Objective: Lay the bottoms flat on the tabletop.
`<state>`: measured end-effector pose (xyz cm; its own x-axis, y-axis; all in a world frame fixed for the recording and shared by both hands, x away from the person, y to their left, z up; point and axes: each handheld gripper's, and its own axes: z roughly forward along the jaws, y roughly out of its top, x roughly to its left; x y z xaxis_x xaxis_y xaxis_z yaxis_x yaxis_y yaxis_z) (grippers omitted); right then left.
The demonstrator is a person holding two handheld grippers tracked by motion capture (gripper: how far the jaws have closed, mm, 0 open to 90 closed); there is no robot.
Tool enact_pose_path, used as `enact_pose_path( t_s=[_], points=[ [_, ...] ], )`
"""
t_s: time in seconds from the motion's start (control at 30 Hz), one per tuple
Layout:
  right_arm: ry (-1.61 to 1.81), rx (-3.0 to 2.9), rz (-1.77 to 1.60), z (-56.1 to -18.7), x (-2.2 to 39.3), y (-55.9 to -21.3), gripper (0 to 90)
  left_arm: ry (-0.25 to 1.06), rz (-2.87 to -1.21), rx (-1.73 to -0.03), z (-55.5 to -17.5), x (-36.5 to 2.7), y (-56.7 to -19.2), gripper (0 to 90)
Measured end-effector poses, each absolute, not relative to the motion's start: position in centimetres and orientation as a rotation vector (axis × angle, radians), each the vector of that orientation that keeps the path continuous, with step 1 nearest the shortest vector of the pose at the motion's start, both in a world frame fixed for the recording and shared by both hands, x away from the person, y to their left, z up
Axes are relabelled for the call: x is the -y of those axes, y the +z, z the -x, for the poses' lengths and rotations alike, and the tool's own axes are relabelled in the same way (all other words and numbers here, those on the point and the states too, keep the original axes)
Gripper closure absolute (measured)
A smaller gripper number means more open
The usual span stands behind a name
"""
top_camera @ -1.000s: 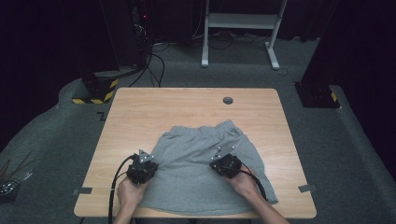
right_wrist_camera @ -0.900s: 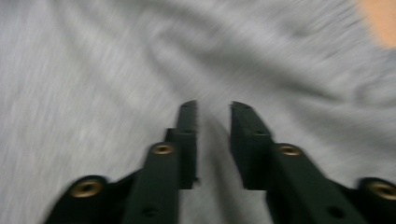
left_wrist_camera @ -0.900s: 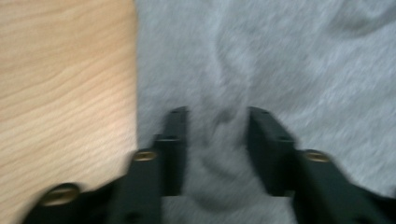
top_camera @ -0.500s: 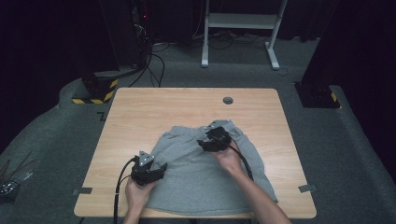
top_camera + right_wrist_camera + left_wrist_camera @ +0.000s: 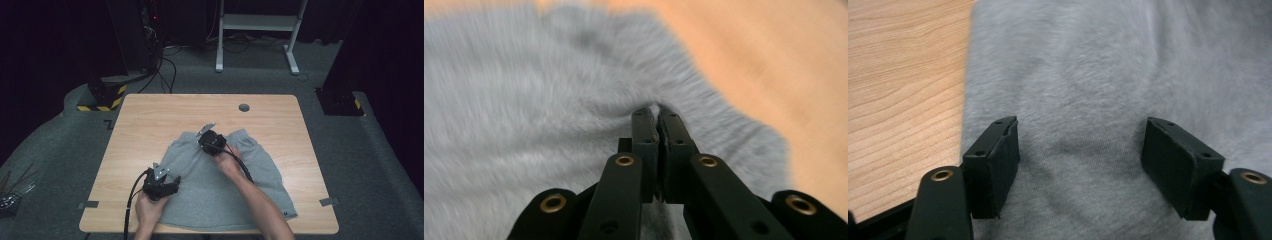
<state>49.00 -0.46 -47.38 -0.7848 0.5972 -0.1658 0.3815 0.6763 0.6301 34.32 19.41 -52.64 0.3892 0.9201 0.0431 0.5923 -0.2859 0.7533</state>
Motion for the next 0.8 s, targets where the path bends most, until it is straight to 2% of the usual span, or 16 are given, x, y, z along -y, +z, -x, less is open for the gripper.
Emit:
enact_pose_path(
  t_s=[0.1,0.17,0.23,0.33,0.47,0.67,0.7,0.8],
  points=[
    [0.896,-2.472,-0.775,-49.3,0.2,-46.9,83.9,0.633,-1.984,-1.307,-34.4,-19.4,-52.7,31.1],
    [0.819,-2.559,-0.807,-49.9,-0.2,-48.4,65.1,0.633,-1.984,-1.306,-34.4,-19.5,-52.7,30.8],
    [0.791,-2.620,-0.835,-49.6,0.4,-49.5,57.5,0.634,-1.984,-1.307,-34.4,-19.4,-52.7,30.8],
    [0.910,-2.571,-0.834,-48.3,3.0,-48.7,55.6,0.633,-1.986,-1.307,-34.4,-19.4,-52.7,30.7],
    [0.918,-2.408,-0.952,-47.4,8.8,-46.8,55.9,0.634,-1.981,-1.310,-34.4,-19.4,-52.7,30.6],
    [0.775,-2.269,-1.259,-48.7,16.3,-48.7,52.4,0.635,-1.982,-1.310,-34.4,-19.4,-52.7,30.6],
    [0.764,-2.276,-1.285,-48.9,16.9,-49.2,53.6,0.636,-1.981,-1.310,-34.4,-19.4,-52.7,30.7],
    [0.734,-2.369,-1.248,-49.0,17.3,-50.3,81.8,0.635,-1.982,-1.310,-34.4,-19.4,-52.7,30.6]
  ],
)
